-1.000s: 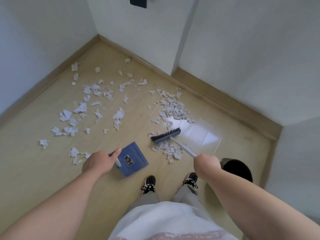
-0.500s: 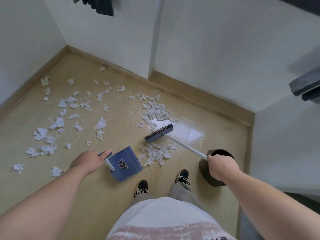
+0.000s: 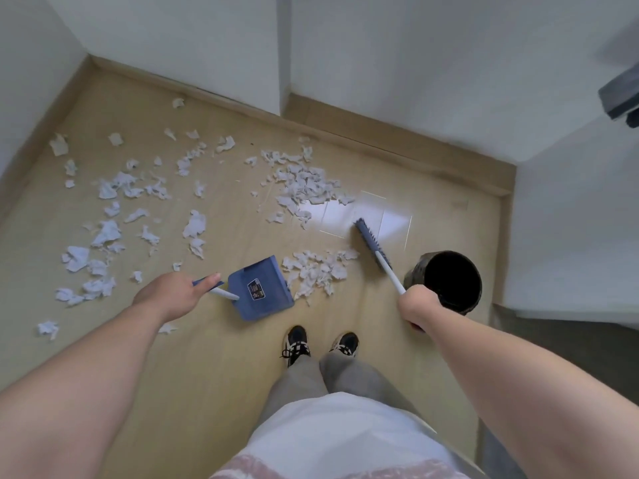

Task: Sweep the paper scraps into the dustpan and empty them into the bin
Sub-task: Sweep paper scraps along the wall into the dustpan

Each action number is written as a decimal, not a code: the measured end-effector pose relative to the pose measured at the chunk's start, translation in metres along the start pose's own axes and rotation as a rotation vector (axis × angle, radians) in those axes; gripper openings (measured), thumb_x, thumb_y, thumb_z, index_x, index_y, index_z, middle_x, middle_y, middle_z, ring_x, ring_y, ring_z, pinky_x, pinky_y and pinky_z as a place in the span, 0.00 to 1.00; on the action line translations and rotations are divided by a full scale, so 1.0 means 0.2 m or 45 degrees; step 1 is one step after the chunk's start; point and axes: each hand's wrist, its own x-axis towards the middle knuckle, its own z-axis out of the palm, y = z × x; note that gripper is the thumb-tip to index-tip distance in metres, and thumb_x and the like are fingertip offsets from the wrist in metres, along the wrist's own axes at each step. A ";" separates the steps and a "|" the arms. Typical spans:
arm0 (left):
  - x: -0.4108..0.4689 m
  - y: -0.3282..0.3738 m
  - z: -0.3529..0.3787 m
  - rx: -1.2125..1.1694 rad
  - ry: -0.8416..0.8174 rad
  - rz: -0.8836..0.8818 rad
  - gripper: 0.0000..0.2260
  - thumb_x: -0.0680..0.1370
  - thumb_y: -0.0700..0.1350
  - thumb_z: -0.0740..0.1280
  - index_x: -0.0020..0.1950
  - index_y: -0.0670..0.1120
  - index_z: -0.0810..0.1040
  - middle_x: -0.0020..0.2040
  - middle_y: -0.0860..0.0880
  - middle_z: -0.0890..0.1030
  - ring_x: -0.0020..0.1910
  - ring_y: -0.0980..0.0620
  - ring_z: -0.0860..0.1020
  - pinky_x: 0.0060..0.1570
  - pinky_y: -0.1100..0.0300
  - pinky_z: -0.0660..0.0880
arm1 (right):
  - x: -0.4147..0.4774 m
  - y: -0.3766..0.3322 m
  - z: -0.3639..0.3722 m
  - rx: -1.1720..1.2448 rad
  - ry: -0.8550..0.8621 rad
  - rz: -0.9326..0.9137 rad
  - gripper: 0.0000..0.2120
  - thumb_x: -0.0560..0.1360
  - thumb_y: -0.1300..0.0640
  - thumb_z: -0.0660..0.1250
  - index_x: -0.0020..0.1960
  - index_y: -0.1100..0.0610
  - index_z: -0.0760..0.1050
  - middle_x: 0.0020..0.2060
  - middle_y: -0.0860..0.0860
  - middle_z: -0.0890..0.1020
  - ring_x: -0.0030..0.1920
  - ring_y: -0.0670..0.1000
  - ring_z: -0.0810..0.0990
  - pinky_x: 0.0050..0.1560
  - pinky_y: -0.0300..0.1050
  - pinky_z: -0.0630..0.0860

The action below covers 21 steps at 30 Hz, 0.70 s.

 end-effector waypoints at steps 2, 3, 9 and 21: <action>0.07 -0.03 -0.03 0.042 -0.046 0.022 0.45 0.65 0.83 0.45 0.37 0.45 0.80 0.28 0.48 0.74 0.29 0.46 0.75 0.31 0.57 0.67 | 0.03 0.00 0.03 0.021 -0.067 0.074 0.11 0.78 0.69 0.55 0.56 0.67 0.74 0.20 0.56 0.75 0.08 0.49 0.66 0.13 0.31 0.61; 0.10 -0.05 -0.04 0.068 -0.058 0.027 0.47 0.63 0.83 0.42 0.42 0.46 0.83 0.29 0.47 0.74 0.29 0.47 0.76 0.31 0.58 0.68 | 0.03 0.00 0.05 0.003 -0.098 0.101 0.09 0.78 0.69 0.55 0.53 0.67 0.72 0.15 0.55 0.72 0.07 0.49 0.65 0.13 0.30 0.60; 0.20 -0.02 -0.13 0.193 0.001 0.078 0.39 0.66 0.77 0.42 0.35 0.43 0.74 0.31 0.43 0.75 0.30 0.45 0.73 0.31 0.56 0.64 | -0.01 -0.03 0.17 0.068 -0.169 0.085 0.12 0.80 0.66 0.57 0.60 0.67 0.73 0.27 0.55 0.76 0.21 0.52 0.73 0.20 0.38 0.68; 0.29 0.00 -0.19 0.112 -0.090 0.162 0.34 0.78 0.71 0.48 0.36 0.43 0.73 0.35 0.45 0.75 0.37 0.44 0.75 0.39 0.54 0.69 | -0.38 -0.20 0.40 -0.045 -0.140 -0.006 0.15 0.80 0.63 0.55 0.64 0.64 0.73 0.34 0.52 0.71 0.32 0.52 0.75 0.30 0.43 0.74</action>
